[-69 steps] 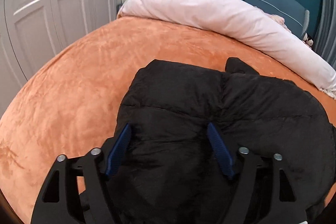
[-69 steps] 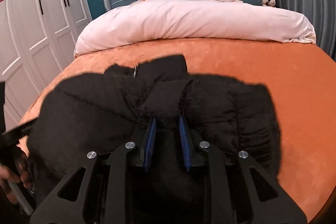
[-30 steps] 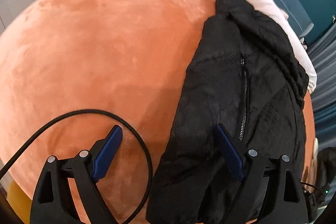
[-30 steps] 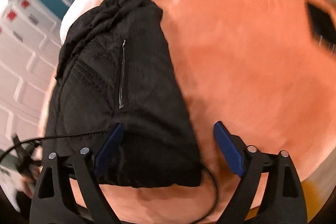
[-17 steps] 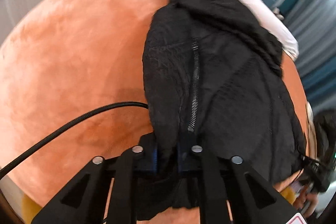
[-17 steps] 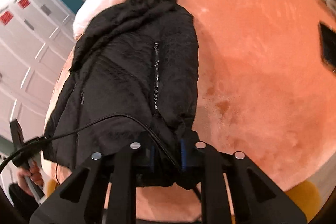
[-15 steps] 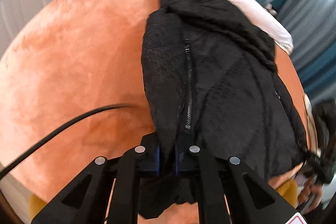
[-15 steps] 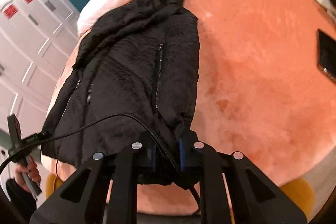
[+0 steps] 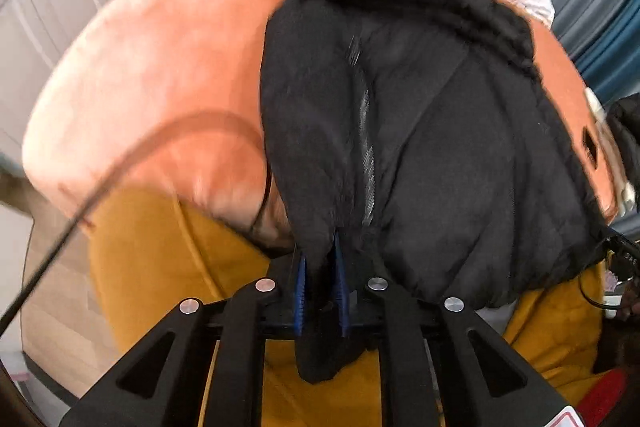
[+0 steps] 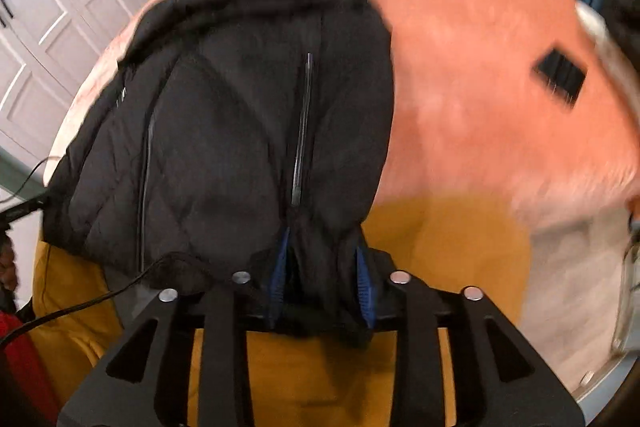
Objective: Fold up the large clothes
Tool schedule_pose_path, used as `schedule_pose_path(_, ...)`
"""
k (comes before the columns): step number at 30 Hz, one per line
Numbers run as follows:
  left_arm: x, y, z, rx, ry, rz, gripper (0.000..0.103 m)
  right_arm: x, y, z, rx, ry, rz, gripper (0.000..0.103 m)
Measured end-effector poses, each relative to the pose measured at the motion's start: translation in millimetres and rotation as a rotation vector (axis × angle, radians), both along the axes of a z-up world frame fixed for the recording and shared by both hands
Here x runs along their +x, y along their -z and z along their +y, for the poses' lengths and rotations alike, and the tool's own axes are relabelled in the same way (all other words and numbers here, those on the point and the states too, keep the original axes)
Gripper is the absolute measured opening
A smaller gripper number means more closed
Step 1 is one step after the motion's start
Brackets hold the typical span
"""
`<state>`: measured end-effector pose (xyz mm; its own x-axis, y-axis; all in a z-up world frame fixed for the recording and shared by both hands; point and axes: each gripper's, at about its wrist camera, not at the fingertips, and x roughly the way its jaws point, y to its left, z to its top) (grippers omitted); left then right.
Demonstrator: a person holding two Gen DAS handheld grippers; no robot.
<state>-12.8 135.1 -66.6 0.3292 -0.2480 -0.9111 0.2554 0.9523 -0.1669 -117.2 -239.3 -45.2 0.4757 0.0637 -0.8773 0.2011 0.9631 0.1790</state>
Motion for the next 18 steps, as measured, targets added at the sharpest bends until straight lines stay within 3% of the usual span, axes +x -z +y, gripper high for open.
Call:
schedule_pose_path(2,16,-28,-5,-0.039,-0.007,-0.067,0.013,16,-32,-11,-0.03,0.019,-0.126,0.035)
schedule_pose_path(4,35,-63,-12,-0.105,-0.009,-0.189,0.022,37,-57,-23,-0.025,0.047,-0.239,0.043)
schedule_pose_path(6,65,-89,-25,-0.16,-0.025,-0.308,0.048,64,-68,-31,-0.015,0.061,-0.316,0.049)
schedule_pose_path(8,96,-93,-45,-0.162,-0.041,-0.353,0.047,96,-68,-39,0.017,0.068,-0.362,0.053)
schedule_pose_path(11,142,-77,-73,-0.126,-0.059,-0.377,0.047,149,-49,-53,0.061,0.098,-0.38,0.057)
schedule_pose_path(15,207,-32,-111,-0.085,-0.073,-0.285,0.046,205,-12,-76,0.129,0.188,-0.308,0.057)
schedule_pose_path(18,228,-2,-120,-0.045,-0.089,-0.234,0.041,232,7,-88,0.19,0.248,-0.291,0.053)
